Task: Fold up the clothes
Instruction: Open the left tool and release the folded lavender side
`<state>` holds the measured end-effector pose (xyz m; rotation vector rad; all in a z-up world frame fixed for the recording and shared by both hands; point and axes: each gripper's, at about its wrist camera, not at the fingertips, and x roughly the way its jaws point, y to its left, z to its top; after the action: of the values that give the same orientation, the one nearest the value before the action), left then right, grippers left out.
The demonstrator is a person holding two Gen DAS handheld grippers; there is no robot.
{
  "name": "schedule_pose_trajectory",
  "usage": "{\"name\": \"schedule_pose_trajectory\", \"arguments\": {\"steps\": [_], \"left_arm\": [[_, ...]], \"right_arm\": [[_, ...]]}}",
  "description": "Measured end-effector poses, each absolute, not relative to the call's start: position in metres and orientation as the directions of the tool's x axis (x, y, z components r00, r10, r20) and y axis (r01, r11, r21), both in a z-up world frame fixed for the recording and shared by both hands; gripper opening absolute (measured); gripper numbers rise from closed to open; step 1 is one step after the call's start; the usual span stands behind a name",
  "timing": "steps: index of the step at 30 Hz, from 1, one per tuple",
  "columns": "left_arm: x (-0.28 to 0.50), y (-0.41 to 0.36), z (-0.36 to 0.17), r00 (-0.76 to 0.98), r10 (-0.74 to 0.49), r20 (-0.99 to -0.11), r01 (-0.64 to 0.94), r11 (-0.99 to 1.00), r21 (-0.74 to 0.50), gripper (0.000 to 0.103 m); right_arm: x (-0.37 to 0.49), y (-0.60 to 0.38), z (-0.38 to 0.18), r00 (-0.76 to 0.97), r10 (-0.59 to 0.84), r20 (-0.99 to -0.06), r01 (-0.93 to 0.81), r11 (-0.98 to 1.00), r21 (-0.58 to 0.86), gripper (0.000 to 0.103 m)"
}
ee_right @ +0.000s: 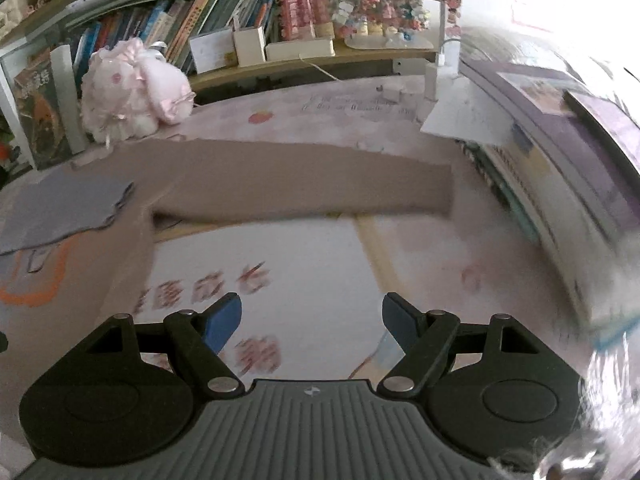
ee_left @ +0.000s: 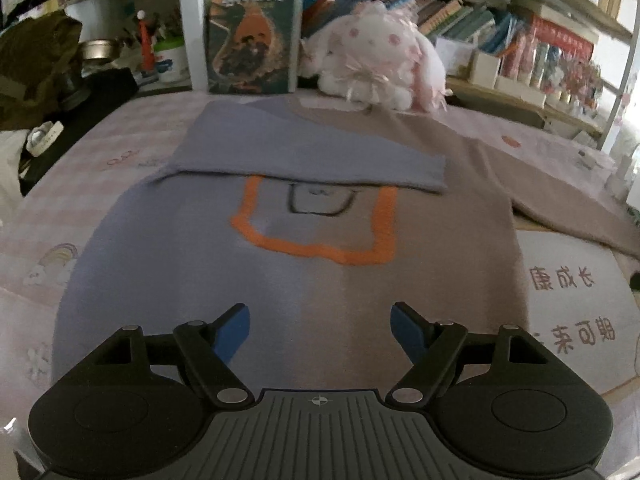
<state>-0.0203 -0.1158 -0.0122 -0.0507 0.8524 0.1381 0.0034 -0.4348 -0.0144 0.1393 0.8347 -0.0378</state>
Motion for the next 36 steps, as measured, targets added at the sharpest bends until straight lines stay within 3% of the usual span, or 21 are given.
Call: {"name": "schedule_pose_trajectory", "arguments": {"steps": [11,20,30,34,36], "left_arm": [[-0.028,-0.147,-0.015,0.576,0.196,-0.794,-0.236,0.969,0.068,0.08],[-0.022,-0.155,-0.013,0.564,0.192,-0.803,-0.247,0.967,0.058,0.08],[-0.021,-0.156,-0.013,0.533,0.224,-0.816,-0.268,0.959,0.089,0.08],[-0.02,-0.156,-0.013,0.528,0.228,-0.818,-0.263,0.96,0.097,0.08],[-0.02,-0.157,-0.013,0.529,0.227,-0.818,-0.257,0.961,0.1,0.08]], "right_arm": [[0.063,-0.497,-0.035,0.655,0.042,-0.754,0.085,0.988,0.129,0.076],[0.086,-0.512,-0.049,0.636,0.034,-0.771,0.117,0.983,0.14,0.076],[0.103,-0.525,-0.052,0.69,0.078,-0.72,0.157,0.954,0.254,0.076],[0.106,-0.528,-0.051,0.703,0.082,-0.707,0.183,0.939,0.292,0.073],[0.107,-0.53,-0.051,0.709,0.084,-0.7,0.195,0.93,0.31,0.066]]}}
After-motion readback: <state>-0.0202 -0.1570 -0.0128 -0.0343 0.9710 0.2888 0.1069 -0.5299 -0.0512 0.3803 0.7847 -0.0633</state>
